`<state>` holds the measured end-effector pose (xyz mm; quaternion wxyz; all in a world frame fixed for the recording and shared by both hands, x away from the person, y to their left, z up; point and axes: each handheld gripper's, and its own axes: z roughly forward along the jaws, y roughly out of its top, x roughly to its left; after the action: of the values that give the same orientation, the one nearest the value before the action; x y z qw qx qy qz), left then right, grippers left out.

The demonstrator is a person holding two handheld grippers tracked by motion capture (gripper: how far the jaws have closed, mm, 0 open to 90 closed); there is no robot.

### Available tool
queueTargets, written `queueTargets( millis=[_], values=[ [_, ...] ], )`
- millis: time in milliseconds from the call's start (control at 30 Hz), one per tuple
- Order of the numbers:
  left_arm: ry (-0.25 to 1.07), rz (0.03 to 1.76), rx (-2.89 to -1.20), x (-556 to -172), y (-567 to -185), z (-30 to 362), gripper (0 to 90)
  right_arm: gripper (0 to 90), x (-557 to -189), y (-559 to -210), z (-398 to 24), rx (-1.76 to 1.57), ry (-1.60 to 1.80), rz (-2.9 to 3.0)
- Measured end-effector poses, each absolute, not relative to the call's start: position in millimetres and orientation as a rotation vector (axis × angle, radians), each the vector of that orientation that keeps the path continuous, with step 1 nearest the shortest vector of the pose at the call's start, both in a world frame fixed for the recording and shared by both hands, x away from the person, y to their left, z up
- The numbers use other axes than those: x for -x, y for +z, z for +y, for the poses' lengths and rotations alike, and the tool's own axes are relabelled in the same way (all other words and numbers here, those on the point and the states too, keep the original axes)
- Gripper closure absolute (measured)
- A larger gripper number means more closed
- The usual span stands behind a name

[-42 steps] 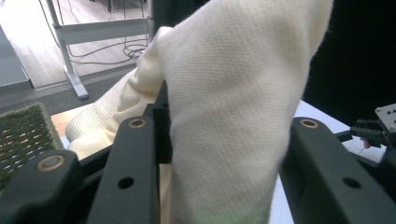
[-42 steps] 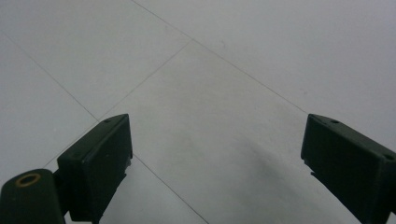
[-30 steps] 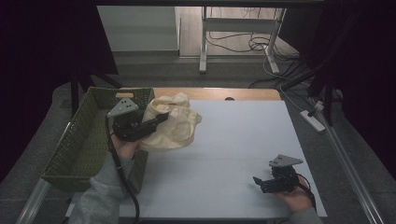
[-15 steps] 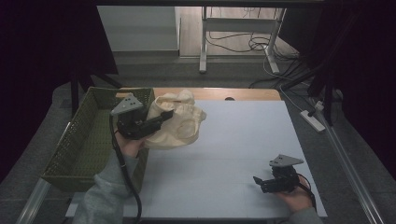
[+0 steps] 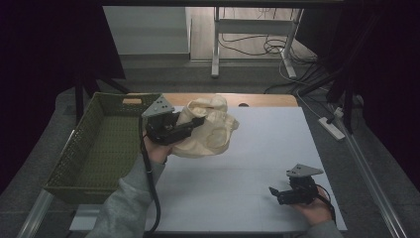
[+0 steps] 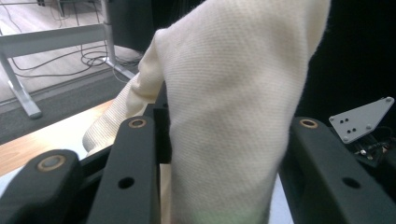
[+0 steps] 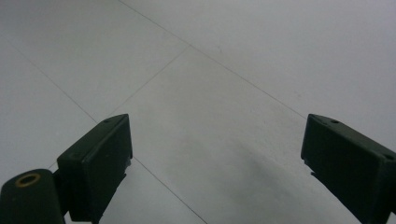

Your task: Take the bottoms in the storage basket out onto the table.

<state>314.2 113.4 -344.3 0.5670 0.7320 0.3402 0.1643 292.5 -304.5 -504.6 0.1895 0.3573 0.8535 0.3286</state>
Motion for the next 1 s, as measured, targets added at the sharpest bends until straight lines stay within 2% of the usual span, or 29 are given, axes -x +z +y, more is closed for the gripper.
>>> queueTargets(
  millis=[567, 1000],
  values=[
    [0.359, 0.794, -1.747, -320, -351, 98, 60.4, 9.1, -292, -504, -305, -1.010, 0.931, 2.393],
    [0.316, 0.786, -1.782, -333, -363, 72, 60.4, 9.1, -292, -503, -306, -1.014, 0.936, 2.391]
  ],
)
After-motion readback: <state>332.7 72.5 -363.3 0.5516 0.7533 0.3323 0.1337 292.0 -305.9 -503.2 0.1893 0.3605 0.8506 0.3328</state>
